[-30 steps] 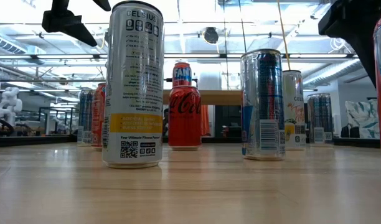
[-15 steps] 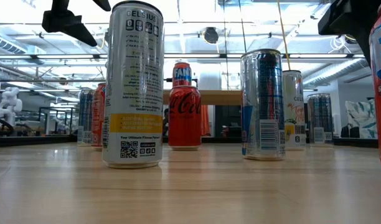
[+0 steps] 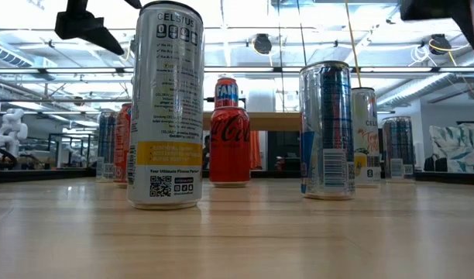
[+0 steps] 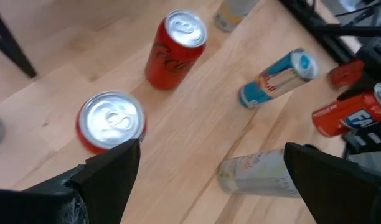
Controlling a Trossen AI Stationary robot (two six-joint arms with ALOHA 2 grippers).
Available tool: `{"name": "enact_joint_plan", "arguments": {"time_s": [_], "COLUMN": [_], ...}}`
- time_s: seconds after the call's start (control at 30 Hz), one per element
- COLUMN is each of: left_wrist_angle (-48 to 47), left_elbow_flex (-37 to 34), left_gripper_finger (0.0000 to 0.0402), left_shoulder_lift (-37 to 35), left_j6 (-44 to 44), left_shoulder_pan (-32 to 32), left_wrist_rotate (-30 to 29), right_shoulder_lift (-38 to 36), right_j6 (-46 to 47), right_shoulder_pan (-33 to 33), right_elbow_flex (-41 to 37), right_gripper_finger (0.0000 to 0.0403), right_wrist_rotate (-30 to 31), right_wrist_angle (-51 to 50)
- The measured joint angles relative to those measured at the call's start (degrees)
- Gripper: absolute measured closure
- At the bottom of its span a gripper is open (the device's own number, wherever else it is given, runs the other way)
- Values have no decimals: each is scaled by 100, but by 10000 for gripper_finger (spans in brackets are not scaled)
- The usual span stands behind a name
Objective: Place canned beverage on shelf
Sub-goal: Put the bottom red soda can on the shelf aligned with the other red soda can
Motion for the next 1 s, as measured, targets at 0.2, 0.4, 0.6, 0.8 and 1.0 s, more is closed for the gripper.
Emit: {"name": "enact_joint_plan", "arguments": {"time_s": [0.2, 0.4, 0.6, 0.8, 1.0], "left_wrist_angle": [693, 1487, 2332, 3313, 3829], "left_elbow_flex": [-2, 0, 0, 0, 17], "left_gripper_finger": [2, 2, 2, 2, 2], "left_shoulder_lift": [0, 0, 0, 0, -2], "left_j6": [337, 799, 1404, 2277, 3157], "left_shoulder_pan": [0, -2, -2, 25, 178], "left_wrist_rotate": [0, 0, -2, -2, 4], "right_shoulder_lift": [-244, -367, -368, -368, -368], "right_j6": [-335, -923, -1829, -2474, -2997], "right_shoulder_pan": [-186, -598, -1137, -1873, -2606], "right_elbow_flex": [524, 1154, 1810, 2319, 2584], "right_gripper_finger": [124, 124, 124, 124, 124], "right_wrist_rotate": [-6, 2, 0, 9, 0], "right_wrist_angle": [7, -7, -95, -283, -340]}}
